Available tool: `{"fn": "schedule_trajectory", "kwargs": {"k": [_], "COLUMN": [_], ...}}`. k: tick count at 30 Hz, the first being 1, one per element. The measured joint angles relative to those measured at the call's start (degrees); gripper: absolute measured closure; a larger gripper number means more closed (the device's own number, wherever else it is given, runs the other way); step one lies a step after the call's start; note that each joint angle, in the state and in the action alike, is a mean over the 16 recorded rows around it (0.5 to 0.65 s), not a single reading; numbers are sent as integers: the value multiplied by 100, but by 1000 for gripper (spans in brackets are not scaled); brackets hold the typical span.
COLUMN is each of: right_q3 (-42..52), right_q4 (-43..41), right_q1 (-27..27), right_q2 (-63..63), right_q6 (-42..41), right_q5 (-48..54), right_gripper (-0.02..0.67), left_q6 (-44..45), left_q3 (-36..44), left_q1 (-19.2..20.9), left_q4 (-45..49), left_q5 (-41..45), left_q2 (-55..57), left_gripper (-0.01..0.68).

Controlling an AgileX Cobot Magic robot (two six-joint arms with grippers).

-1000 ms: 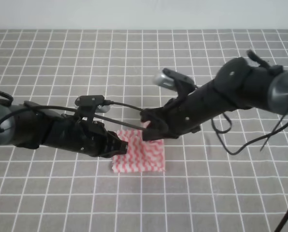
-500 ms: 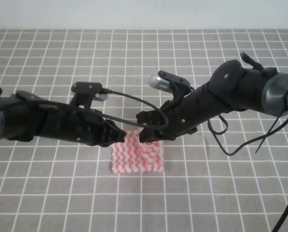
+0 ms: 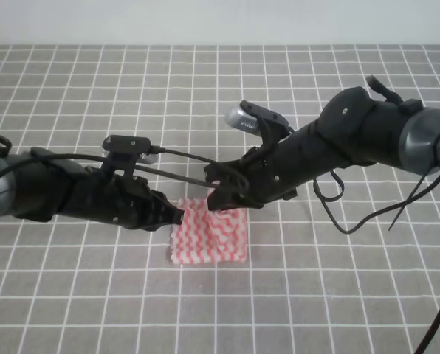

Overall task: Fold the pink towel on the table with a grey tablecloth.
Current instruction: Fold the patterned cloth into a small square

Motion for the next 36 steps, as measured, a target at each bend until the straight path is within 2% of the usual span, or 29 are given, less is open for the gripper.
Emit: {"fn": "schedule_trajectory", "kwargs": {"k": [26, 31, 36], "right_q3": [-565, -584, -601], "right_q4": [176, 247, 333], "right_q1": [165, 160, 116], "right_q2": [623, 643, 631], "right_q6": [-30, -79, -125], "right_q5": [105, 153, 267], "right_gripper": [658, 620, 533], "left_q6": [-9, -9, -9], "left_q3": [-142, -140, -137], "left_q1": [8, 9, 8], "left_q4": [-40, 8, 64], "left_q5": [80, 83, 78], "left_q2": [198, 153, 71], "left_gripper": [675, 675, 675]}}
